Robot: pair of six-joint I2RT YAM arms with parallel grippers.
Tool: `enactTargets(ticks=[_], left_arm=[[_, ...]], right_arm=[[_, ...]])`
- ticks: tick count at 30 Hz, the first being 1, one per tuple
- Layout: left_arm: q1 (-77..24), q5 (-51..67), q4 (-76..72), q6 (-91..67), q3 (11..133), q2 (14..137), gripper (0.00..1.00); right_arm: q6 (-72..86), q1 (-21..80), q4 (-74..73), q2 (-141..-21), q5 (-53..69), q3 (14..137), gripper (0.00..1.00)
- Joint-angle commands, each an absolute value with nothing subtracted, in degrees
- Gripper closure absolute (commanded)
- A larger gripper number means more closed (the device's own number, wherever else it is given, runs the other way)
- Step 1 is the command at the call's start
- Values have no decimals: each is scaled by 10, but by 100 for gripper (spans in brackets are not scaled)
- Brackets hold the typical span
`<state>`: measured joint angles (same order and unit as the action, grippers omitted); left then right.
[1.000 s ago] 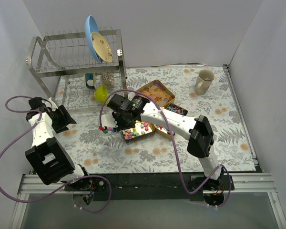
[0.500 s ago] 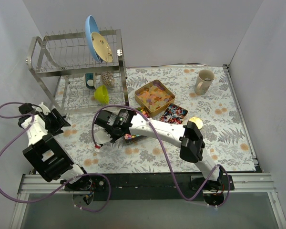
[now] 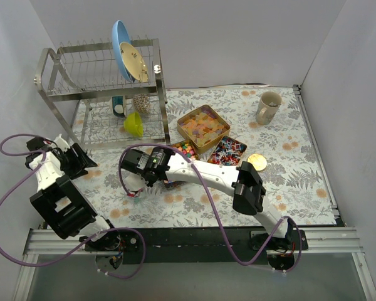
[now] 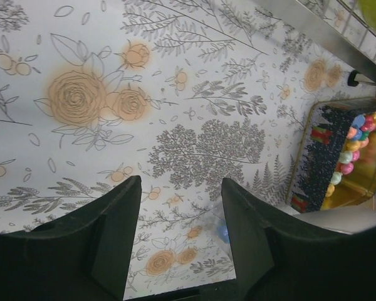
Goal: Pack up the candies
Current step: Place the fake candies in the packing bottle, then adjust the spatula.
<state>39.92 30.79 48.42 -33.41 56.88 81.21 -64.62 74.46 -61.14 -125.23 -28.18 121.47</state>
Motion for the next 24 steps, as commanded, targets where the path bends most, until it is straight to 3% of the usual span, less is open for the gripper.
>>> enactTargets(ticks=[1, 6, 10, 16, 24], left_arm=[[401, 403, 511, -288, 582, 790, 47], [401, 608, 575, -180, 600, 778, 46], [368, 713, 682, -57, 624, 768, 37], [283, 732, 640, -119, 621, 775, 38], [197, 699, 526, -250, 598, 766, 39]], right_arm=[[-721, 751, -606, -1232, -321, 1232, 99], [-662, 742, -614, -1214, -293, 1251, 99], [-555, 708, -650, -1201, -217, 1285, 99], [-498, 671, -612, -1138, -165, 1217, 99], [-461, 656, -614, -1158, -137, 1274, 99]])
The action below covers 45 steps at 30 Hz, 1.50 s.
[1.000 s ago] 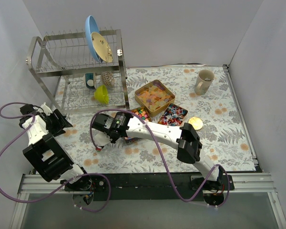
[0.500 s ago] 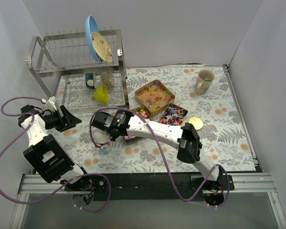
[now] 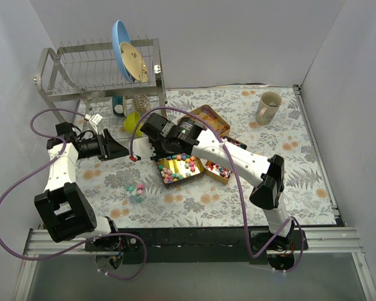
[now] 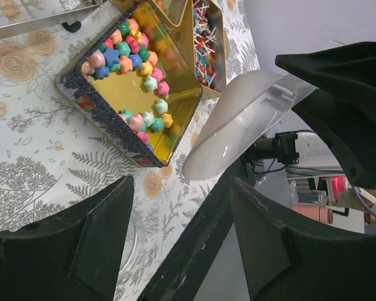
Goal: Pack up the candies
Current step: Adjust the spatula, then scoop the fake candies from the storage box.
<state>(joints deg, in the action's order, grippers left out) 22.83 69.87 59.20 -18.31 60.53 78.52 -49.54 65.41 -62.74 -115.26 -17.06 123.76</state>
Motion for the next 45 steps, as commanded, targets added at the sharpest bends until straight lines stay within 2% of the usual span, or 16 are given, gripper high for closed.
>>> enactTargets(ticks=[1, 10, 22, 26, 33, 37, 39, 40, 41, 42, 45], left_arm=[[185, 691, 506, -264, 597, 766, 40], [146, 654, 446, -331, 582, 803, 46], [84, 629, 339, -414, 566, 849, 47], [80, 621, 325, -440, 585, 853, 47], [79, 537, 293, -485, 577, 820, 44], [79, 473, 248, -557, 530, 837, 51], [80, 447, 226, -590, 511, 833, 59], [80, 442, 210, -609, 501, 833, 64], [79, 443, 207, -612, 490, 837, 76], [76, 445, 207, -614, 485, 841, 84], [63, 453, 214, -626, 477, 859, 100]], right_arm=[[-462, 656, -611, -1158, -131, 1275, 99], [-436, 647, -551, -1110, -50, 1268, 99], [-328, 566, -543, -1078, 60, 1277, 99], [-346, 551, -551, -1048, 14, 1214, 99], [-335, 478, -576, -996, 17, 1064, 99], [-342, 460, -595, -1000, 22, 1043, 99], [-368, 460, -619, -1009, 30, 1044, 99], [-379, 459, -626, -1021, 32, 1055, 99], [-397, 459, -652, -1031, 36, 1066, 99], [-413, 459, -667, -1043, 36, 1084, 99], [-487, 458, -713, -1092, 13, 1152, 99]])
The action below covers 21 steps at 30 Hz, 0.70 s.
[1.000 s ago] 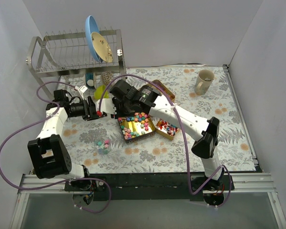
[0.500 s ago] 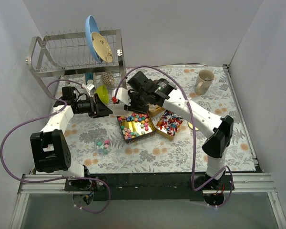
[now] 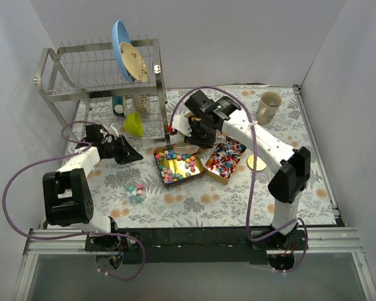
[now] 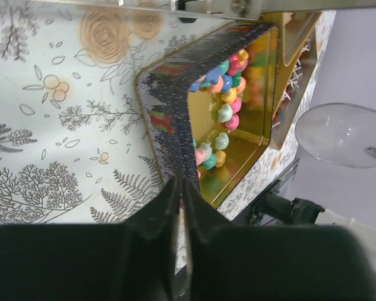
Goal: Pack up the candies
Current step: Scoop the fake candies from the storage box.
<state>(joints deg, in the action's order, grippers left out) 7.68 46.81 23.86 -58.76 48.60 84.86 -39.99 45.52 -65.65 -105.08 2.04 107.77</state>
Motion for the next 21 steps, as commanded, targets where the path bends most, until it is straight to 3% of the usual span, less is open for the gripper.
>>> enactTargets(ticks=[1, 11, 21], left_arm=[[59, 451, 217, -630, 478, 861, 100], [20, 425, 222, -637, 469, 896, 100], [16, 420, 186, -649, 412, 872, 100]], right_arm=[[-536, 458, -713, -1104, 7, 1160, 99], [-816, 461, -723, -1132, -43, 1170, 99], [-888, 494, -731, -1133, -66, 1139, 99]])
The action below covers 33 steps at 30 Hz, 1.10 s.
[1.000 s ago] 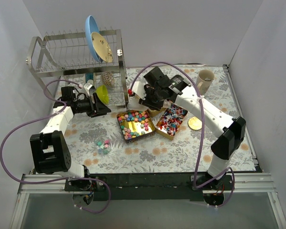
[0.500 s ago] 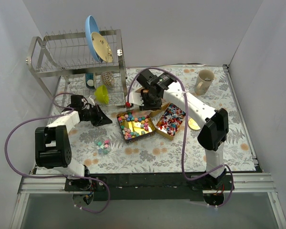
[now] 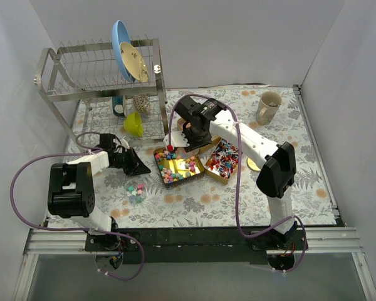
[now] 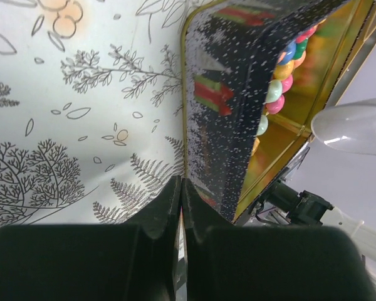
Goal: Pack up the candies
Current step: Scoop the fake candies from the storage box.
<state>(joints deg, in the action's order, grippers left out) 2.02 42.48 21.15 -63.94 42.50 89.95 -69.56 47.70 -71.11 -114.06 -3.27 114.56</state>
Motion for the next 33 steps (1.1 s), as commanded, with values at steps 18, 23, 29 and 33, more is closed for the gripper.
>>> enactTargets(ticks=[18, 23, 29, 33], left_arm=[[-19, 432, 166, -664, 422, 932, 100], [-28, 437, 163, -667, 424, 944, 100], [-36, 445, 162, -672, 428, 963, 100], [-47, 452, 157, -679, 430, 975, 100]], right_arm=[[-916, 531, -703, -1158, -169, 1069, 99], [-924, 539, -695, -1173, -186, 1074, 99], [-911, 553, -701, -1189, -158, 1072, 99], [-894, 564, -693, -1192, -142, 1053, 99]])
